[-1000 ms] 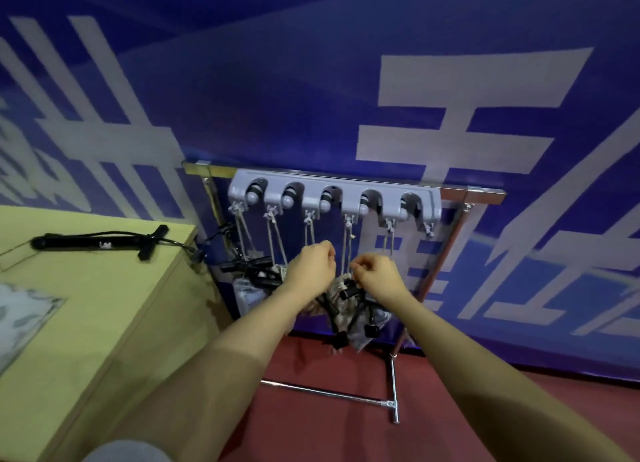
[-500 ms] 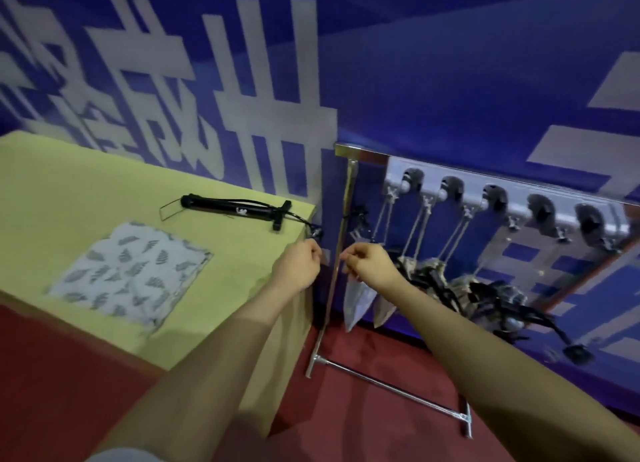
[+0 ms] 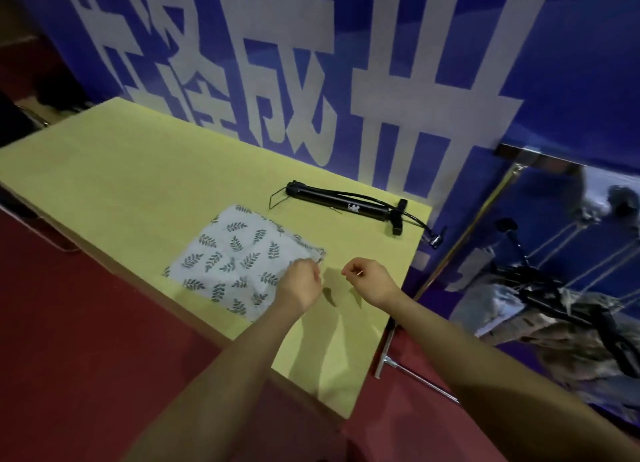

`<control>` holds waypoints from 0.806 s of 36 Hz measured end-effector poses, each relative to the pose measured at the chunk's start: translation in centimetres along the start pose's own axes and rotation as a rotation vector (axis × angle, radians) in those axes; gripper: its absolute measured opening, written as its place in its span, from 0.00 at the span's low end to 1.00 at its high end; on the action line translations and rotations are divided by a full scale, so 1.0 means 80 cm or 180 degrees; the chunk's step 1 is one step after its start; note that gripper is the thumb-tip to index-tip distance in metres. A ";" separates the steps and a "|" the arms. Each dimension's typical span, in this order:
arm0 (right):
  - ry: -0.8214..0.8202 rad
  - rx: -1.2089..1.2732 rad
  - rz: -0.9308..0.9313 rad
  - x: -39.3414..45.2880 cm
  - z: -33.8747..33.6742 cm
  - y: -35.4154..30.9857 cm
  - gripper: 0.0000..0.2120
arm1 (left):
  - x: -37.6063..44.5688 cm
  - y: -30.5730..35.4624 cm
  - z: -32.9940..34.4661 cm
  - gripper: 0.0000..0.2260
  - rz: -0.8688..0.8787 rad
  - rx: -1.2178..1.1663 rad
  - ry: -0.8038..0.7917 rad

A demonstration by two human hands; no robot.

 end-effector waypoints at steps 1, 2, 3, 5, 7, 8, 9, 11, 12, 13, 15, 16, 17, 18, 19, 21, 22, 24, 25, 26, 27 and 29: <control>-0.0015 -0.0093 -0.0022 0.009 0.008 -0.002 0.10 | 0.007 -0.008 -0.004 0.09 -0.0050 0.0059 -0.0025; -0.0049 -0.0186 -0.0044 0.019 0.016 -0.003 0.11 | 0.014 -0.016 -0.008 0.09 -0.0082 0.0114 -0.0033; -0.0092 -0.0295 -0.0068 0.029 0.023 -0.005 0.13 | 0.023 -0.025 -0.009 0.08 -0.0104 0.0161 -0.0040; -0.0175 -0.0536 -0.0146 0.050 0.036 -0.006 0.17 | 0.037 -0.043 -0.008 0.09 -0.0106 0.0253 0.0004; -0.0171 -0.0724 -0.0283 0.069 0.047 -0.007 0.20 | 0.044 -0.056 -0.006 0.12 -0.0084 0.0386 0.0065; -0.0166 -0.0827 -0.0325 0.078 0.052 -0.007 0.21 | 0.048 -0.061 -0.004 0.14 -0.0058 0.0450 0.0082; -0.0163 -0.0942 -0.0340 0.089 0.058 -0.007 0.22 | 0.053 -0.066 -0.002 0.15 -0.0032 0.0501 0.0083; -0.0158 -0.1174 -0.0356 0.108 0.066 -0.010 0.24 | 0.063 -0.074 0.000 0.16 -0.0029 0.0546 0.0023; -0.0165 -0.1300 -0.0358 0.116 0.070 -0.011 0.25 | 0.068 -0.077 0.001 0.16 -0.0044 0.0560 -0.0026; -0.0189 -0.1429 -0.0358 0.121 0.074 -0.011 0.25 | 0.073 -0.078 0.001 0.17 -0.0068 0.0595 -0.0086; -0.0250 -0.1718 -0.0367 0.129 0.082 -0.010 0.25 | 0.082 -0.081 0.003 0.17 -0.0092 0.0729 -0.0201; -0.0207 -0.1844 -0.0377 0.130 0.085 -0.009 0.24 | 0.086 -0.082 0.004 0.18 -0.0105 0.0787 -0.0256; -0.0108 -0.1917 -0.0406 0.132 0.088 -0.008 0.23 | 0.089 -0.084 0.006 0.18 -0.0117 0.0835 -0.0317; 0.0018 -0.1913 -0.0438 0.132 0.090 -0.008 0.21 | 0.091 -0.086 0.007 0.19 -0.0107 0.0877 -0.0362; 0.0120 -0.1839 -0.0460 0.132 0.091 -0.007 0.18 | 0.092 -0.088 0.009 0.19 -0.0082 0.0914 -0.0395; 0.0239 -0.1583 -0.0424 0.133 0.093 -0.007 0.12 | 0.093 -0.091 0.010 0.19 -0.0016 0.1001 -0.0421; 0.0244 -0.1411 -0.0337 0.134 0.093 -0.007 0.09 | 0.093 -0.093 0.011 0.20 0.0025 0.1055 -0.0432; 0.0222 -0.0907 -0.0162 0.133 0.093 -0.009 0.06 | 0.090 -0.096 0.011 0.20 0.0104 0.1178 -0.0469; 0.0215 -0.0688 -0.0118 0.131 0.092 -0.011 0.05 | 0.088 -0.094 0.010 0.20 0.0153 0.1239 -0.0470; 0.0215 -0.0574 -0.0098 0.129 0.091 -0.014 0.04 | 0.085 -0.092 0.009 0.20 0.0214 0.1301 -0.0431; 0.0216 -0.0531 -0.0087 0.127 0.089 -0.016 0.04 | 0.082 -0.089 0.007 0.20 0.0264 0.1302 -0.0387; 0.0250 -0.0439 -0.0089 0.123 0.085 -0.021 0.05 | 0.077 -0.084 0.003 0.21 0.0389 0.1296 -0.0289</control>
Point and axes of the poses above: each hand's wrist, its own x-axis towards the middle knuckle, its own z-axis out of the palm, y = z × x, the point moved 1 cm from there along x, towards the middle knuckle, and after that the axes turned 12 degrees about -x, right-handed, at the moved point
